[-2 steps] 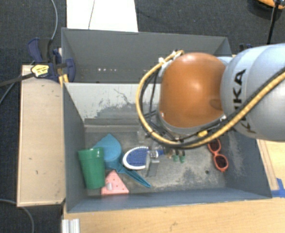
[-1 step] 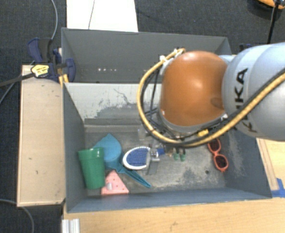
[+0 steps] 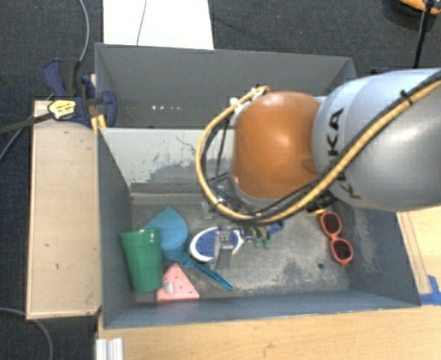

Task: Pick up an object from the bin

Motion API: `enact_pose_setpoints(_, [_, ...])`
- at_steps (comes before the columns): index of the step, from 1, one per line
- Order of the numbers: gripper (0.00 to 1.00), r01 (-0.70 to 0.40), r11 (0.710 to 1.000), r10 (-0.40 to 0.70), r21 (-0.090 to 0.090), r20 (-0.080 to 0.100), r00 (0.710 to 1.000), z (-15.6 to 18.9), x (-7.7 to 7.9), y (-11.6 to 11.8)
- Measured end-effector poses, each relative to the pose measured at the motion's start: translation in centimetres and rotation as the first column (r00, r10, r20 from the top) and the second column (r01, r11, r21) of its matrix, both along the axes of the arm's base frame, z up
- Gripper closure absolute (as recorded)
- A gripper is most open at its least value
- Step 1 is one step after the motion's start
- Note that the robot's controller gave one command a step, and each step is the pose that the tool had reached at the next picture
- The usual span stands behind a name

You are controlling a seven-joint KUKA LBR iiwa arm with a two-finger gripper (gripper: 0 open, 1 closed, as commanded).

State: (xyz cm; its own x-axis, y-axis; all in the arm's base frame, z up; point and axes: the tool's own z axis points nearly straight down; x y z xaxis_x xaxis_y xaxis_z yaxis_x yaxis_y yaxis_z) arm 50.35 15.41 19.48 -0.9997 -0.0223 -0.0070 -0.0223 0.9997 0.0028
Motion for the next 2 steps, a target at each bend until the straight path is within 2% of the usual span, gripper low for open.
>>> enact_pose_setpoints(1, [0.0,-0.158,0.987,0.158,-0.002,-0.005,0.987,-4.2,0.6,0.0])
enact_pose_setpoints(2, [0.0,-0.309,0.951,0.309,-0.002,0.004,0.951,-7.1,3.9,-1.3])
